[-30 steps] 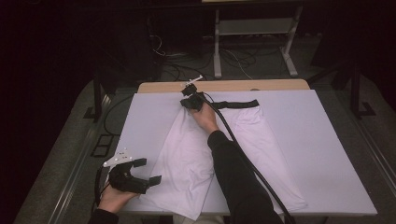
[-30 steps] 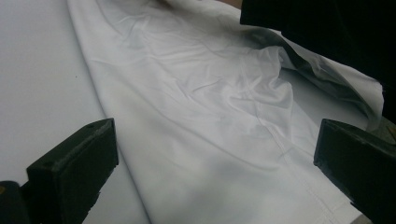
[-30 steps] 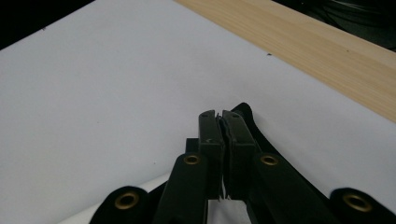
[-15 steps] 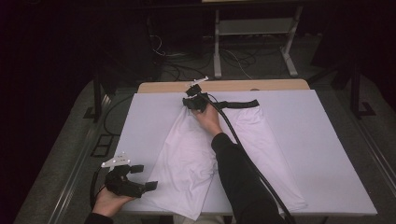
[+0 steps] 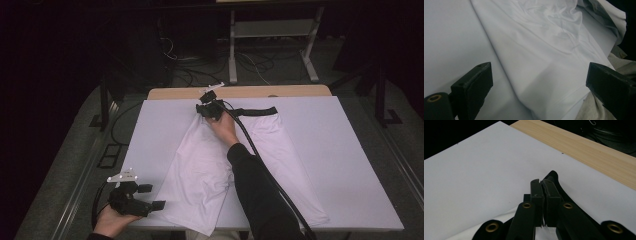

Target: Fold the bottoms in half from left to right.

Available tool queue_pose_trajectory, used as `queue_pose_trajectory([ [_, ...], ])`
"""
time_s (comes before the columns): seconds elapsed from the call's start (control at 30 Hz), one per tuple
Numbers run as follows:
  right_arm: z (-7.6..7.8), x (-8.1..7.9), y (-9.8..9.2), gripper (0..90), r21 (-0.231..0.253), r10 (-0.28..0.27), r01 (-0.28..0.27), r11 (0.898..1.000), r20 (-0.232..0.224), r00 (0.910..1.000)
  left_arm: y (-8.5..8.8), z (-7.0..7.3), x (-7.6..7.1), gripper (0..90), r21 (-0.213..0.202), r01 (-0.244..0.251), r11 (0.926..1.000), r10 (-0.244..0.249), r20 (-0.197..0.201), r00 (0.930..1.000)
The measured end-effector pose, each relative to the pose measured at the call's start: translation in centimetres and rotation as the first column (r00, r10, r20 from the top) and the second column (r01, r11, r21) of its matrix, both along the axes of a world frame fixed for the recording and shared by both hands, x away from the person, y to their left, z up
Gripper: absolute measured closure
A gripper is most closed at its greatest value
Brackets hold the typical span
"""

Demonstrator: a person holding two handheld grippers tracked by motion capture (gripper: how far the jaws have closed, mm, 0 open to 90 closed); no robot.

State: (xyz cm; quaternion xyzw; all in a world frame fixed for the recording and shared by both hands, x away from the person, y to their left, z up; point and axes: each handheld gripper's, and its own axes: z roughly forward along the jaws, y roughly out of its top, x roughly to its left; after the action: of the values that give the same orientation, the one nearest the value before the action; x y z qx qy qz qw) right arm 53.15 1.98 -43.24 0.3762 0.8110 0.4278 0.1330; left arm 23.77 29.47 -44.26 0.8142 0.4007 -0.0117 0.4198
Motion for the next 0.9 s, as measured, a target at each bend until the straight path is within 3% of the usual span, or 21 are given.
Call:
queue_pose_trajectory([
  [0.17,0.0,0.0,-0.1,86.5,0.003,-0.001,0.001,1.000,-0.002,1.0000,0.3,-0.2,-0.2,7.9,-0.004,-0.009,1.0000,0.009,-0.016,0.9998],
  [0.37,-0.1,-0.1,0.0,86.5,0.002,-0.003,0.003,1.000,0.001,1.0000,1.0,-0.3,-0.4,15.5,-0.024,0.006,0.9997,-0.008,-0.077,0.9970],
  [0.6,0.0,-0.1,-0.1,86.5,0.004,0.004,-0.004,1.000,0.006,1.0000,1.5,-0.6,-0.7,33.0,-0.019,0.036,0.9992,-0.038,-0.115,0.9926],
  [0.77,0.2,-0.1,-0.2,86.5,0.010,0.005,-0.005,1.000,0.010,0.9999,1.8,-0.6,-0.7,40.0,-0.013,0.023,0.9997,-0.024,-0.114,0.9932],
  [0.87,0.2,-0.2,-0.2,86.5,0.013,0.008,-0.008,1.000,0.015,0.9999,1.6,-0.6,-0.8,52.0,0.002,0.044,0.9990,-0.043,-0.111,0.9929],
  [0.9,0.2,-0.2,-0.2,86.5,0.013,0.008,-0.008,1.000,0.015,0.9999,1.6,-0.6,-0.8,52.0,0.006,0.050,0.9988,-0.049,-0.114,0.9922],
])
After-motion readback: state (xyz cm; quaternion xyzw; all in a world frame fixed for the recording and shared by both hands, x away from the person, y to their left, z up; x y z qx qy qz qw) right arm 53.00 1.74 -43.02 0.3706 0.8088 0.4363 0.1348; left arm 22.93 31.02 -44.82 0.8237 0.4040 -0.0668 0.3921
